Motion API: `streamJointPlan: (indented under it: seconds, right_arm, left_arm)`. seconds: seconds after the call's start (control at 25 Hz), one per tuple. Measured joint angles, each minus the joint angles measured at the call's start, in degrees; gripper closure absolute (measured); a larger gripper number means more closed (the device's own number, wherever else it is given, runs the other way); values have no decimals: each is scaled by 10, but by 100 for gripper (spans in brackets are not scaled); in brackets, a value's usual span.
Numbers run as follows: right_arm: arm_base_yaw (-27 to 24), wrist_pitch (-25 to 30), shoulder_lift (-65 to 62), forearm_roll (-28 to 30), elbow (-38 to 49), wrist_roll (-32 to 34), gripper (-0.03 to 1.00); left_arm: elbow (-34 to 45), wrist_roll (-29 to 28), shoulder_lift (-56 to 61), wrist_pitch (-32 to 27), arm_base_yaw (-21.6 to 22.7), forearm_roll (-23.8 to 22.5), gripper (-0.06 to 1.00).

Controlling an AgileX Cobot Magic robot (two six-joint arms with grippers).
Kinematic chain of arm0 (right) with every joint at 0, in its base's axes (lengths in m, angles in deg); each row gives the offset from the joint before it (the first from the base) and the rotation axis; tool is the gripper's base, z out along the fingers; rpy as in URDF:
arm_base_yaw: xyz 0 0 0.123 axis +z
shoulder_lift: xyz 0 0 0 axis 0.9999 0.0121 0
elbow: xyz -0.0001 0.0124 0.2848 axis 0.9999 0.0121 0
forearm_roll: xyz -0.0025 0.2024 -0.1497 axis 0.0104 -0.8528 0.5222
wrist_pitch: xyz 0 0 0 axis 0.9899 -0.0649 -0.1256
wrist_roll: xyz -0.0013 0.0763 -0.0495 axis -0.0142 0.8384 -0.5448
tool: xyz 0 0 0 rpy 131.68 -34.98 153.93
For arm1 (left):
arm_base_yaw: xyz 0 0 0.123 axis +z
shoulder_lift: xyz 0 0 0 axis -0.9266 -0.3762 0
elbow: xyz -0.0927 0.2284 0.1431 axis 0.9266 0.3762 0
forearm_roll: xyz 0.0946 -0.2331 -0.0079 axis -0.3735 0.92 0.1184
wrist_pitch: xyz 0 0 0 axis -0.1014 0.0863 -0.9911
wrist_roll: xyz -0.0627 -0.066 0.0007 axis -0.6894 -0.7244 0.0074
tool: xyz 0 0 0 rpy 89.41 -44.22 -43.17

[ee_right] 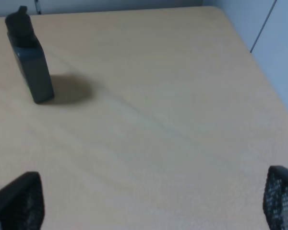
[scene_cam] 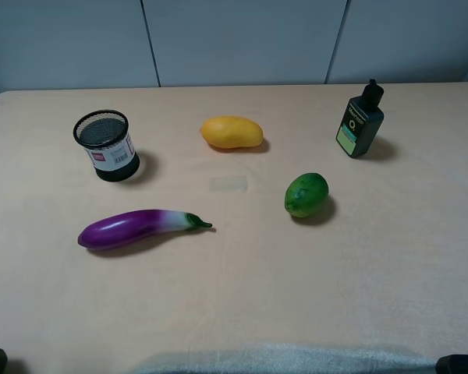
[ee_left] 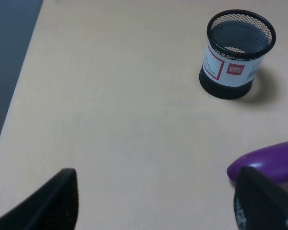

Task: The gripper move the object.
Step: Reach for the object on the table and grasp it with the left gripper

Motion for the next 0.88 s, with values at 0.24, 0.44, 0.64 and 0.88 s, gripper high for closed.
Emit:
streamJointPlan:
  seconds: [0.24,0.44,0.64,0.88]
  right_arm:
    - [0,0,0,0,0,0,27]
    - [0,0,0,0,0,0,27]
    - [0,0,0,-1,0,0,27]
    - [0,0,0,-1,0,0,27]
  left_arm:
    - [-1,0,0,1,0,6,21]
    - [-13,0,-11,41,0,38,21]
    - [-21,1,-106,119,0,106,21]
    - [-52,36,-283,163,0,127,21]
